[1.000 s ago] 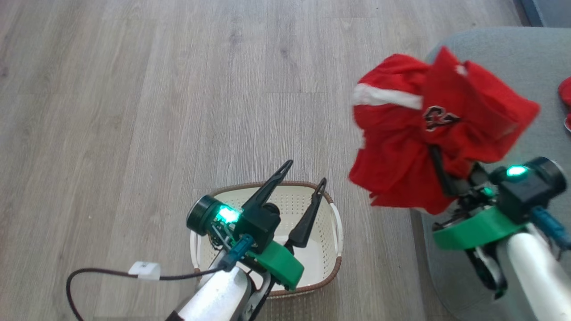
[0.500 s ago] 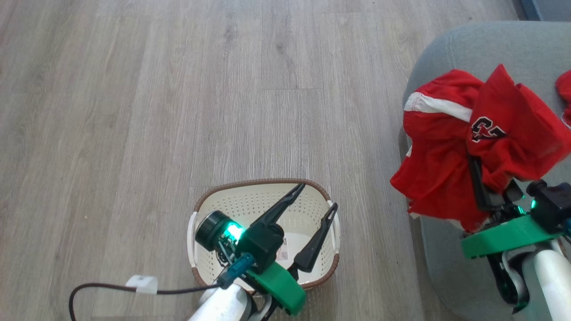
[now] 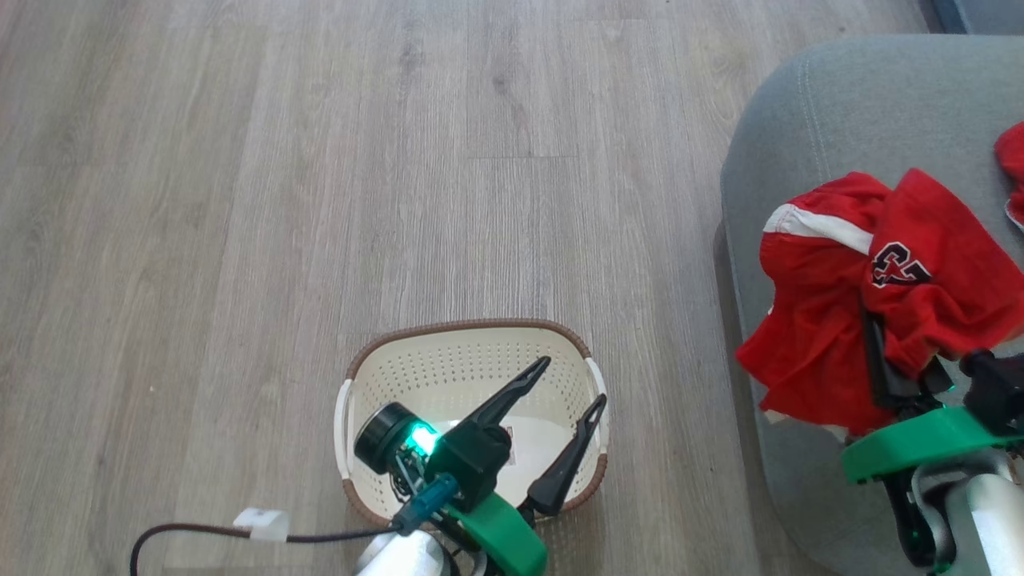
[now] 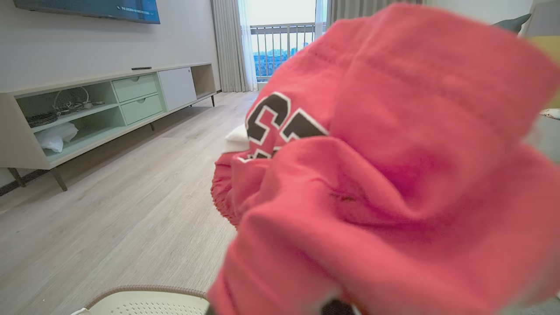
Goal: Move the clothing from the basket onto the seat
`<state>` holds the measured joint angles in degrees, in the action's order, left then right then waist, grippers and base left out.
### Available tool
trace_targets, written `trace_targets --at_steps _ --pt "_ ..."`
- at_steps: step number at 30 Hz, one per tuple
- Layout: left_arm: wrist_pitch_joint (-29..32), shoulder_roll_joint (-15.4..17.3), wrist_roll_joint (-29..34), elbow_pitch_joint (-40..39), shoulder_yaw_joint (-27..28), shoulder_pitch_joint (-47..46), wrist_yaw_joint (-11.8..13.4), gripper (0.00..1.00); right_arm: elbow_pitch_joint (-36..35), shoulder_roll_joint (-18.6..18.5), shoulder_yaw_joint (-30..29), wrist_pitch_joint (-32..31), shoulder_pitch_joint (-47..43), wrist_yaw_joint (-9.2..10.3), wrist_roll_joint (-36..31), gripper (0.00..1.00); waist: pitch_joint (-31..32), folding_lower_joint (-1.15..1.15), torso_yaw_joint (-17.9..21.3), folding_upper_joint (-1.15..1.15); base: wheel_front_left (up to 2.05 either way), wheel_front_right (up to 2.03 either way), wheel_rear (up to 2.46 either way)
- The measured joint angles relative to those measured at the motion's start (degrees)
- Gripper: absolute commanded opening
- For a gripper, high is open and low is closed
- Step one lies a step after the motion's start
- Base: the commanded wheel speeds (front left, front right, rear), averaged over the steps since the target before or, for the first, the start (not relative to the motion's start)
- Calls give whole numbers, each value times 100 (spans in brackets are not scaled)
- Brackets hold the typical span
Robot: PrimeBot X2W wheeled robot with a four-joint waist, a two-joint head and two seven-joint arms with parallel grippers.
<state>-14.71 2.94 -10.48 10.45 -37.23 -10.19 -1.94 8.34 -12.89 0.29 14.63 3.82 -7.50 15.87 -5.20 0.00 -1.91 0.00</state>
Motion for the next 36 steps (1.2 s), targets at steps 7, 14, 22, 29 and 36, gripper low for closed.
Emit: trace_targets --at_steps 7,14,22,29,36 --pt "0 0 -2 22 12 -1 1 100 10 0 2 0 4 0 -1 0 -3 0 54 0 0 0 0" --pt "0 1 0 26 14 -5 -41 100 9 0 11 0 6 0 -20 0 -4 0 210 0 0 0 0" --pt "0 3 54 23 -2 -31 -41 100 -60 0 -30 0 32 0 -27 0 -104 0 630 0 0 0 0" --pt "0 4 122 27 -74 -195 -40 100 -70 35 -103 0 72 0 -27 0 -256 0 1198 0 0 0 0" --pt "0 5 245 93 -115 -298 -68 100 -86 159 -208 0 171 0 -27 0 -390 0 1777 0 0 0 0"
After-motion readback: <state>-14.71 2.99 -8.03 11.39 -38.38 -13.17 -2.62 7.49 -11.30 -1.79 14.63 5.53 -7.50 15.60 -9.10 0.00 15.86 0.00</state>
